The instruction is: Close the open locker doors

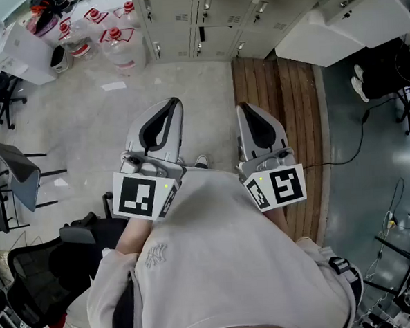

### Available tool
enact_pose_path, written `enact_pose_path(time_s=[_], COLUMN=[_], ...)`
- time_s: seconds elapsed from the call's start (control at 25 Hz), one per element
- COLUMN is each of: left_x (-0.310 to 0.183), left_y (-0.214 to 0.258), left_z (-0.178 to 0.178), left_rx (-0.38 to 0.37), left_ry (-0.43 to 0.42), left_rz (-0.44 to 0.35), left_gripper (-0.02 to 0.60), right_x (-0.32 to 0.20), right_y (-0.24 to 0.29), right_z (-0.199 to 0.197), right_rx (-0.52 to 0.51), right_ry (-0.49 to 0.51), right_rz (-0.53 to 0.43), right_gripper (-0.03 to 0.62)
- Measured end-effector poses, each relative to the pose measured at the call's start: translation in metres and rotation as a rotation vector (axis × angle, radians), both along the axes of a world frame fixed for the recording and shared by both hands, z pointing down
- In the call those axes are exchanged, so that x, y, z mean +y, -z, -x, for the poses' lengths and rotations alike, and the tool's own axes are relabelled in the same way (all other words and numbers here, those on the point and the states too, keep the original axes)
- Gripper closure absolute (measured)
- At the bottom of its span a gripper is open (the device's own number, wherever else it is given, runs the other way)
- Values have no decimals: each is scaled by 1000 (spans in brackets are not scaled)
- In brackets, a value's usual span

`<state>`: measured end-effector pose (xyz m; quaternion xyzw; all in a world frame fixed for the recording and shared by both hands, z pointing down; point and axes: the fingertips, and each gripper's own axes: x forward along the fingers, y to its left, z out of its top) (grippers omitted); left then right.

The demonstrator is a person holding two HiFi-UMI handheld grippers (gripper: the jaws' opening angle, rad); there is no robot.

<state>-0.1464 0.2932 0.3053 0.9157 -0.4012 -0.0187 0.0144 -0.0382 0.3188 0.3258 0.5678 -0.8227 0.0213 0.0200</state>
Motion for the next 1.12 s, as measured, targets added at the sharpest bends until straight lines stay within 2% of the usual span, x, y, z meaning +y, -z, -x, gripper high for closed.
enact_pose_path(time_s=[0.84,1.12], left_x=[-5,-6], left_y=[0,-8], left_z=[-20,-12], left_rx=[-19,-25], left_ry=[19,37], left_rz=[1,28], left_gripper=[580,580], right_x=[-6,-10], right_y=[-3,-12], right_z=[-17,-11], right_rx=[-23,-24], right_ry=[42,67], right_rz=[-11,7], right_gripper=[582,580])
